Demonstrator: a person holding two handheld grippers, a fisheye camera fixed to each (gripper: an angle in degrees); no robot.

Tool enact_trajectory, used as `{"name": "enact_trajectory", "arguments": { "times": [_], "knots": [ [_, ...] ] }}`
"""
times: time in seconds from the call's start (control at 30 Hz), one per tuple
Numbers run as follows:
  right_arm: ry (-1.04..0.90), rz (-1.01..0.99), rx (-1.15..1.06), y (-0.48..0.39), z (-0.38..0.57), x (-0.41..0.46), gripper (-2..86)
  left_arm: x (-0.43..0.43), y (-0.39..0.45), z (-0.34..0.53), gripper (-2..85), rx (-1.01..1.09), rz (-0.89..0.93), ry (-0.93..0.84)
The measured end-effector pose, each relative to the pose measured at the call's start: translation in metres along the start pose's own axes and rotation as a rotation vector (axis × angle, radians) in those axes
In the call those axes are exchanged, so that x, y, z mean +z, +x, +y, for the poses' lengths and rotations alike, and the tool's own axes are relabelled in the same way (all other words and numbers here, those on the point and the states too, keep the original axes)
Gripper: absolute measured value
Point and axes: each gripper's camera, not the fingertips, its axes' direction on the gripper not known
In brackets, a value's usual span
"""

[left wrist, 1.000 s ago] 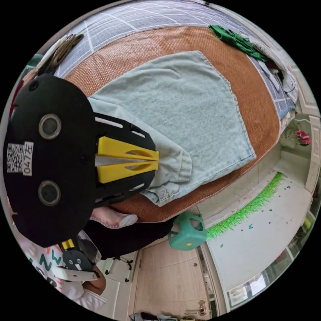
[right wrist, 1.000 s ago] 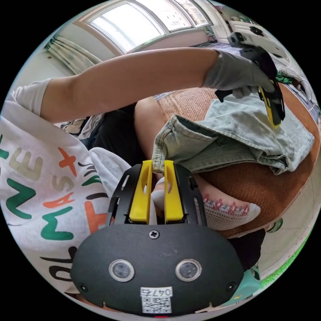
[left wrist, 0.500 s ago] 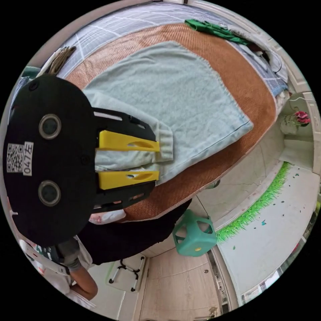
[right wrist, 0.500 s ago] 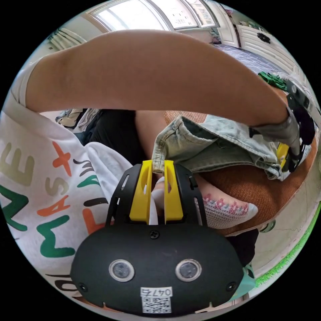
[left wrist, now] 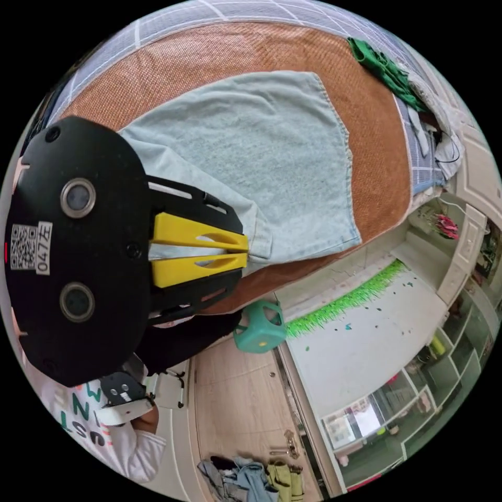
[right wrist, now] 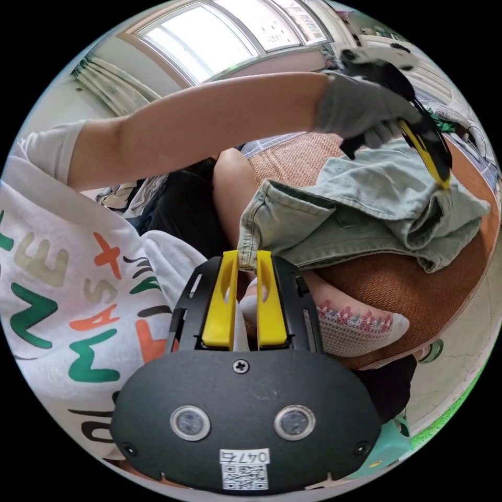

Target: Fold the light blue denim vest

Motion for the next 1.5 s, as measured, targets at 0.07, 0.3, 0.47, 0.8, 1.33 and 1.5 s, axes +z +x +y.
{"name": "enact_trajectory", "arguments": {
  "times": [0.07,0.3,0.47,0.8,1.33,1.5],
  "knots": [
    [0.021,-0.024,0.014,0.012,0.007,-0.009,1.9,-0.031,-0.021,0.031,-0.9,-0.018,0.012,0.087],
    [0.118,-0.058,-0.015,0.046,0.026,-0.06,1.9,-0.121,-0.106,0.151,-0.7,-0.049,0.058,0.271],
    [0.124,-0.014,-0.091,0.053,0.027,-0.091,1.8,-0.143,-0.14,0.21,-0.9,-0.032,0.051,0.305],
    [0.128,0.05,-0.175,0.071,0.031,-0.148,1.9,-0.002,-0.149,0.177,-1.0,0.033,0.112,0.106],
    [-0.03,0.044,-0.267,0.123,0.072,-0.182,1.9,-0.019,-0.292,0.4,-0.9,-0.049,0.173,0.228],
    [-0.028,0.045,-0.257,0.139,0.083,-0.213,1.8,0.038,-0.296,0.406,-0.9,0.01,0.392,0.229]
  ]
}}
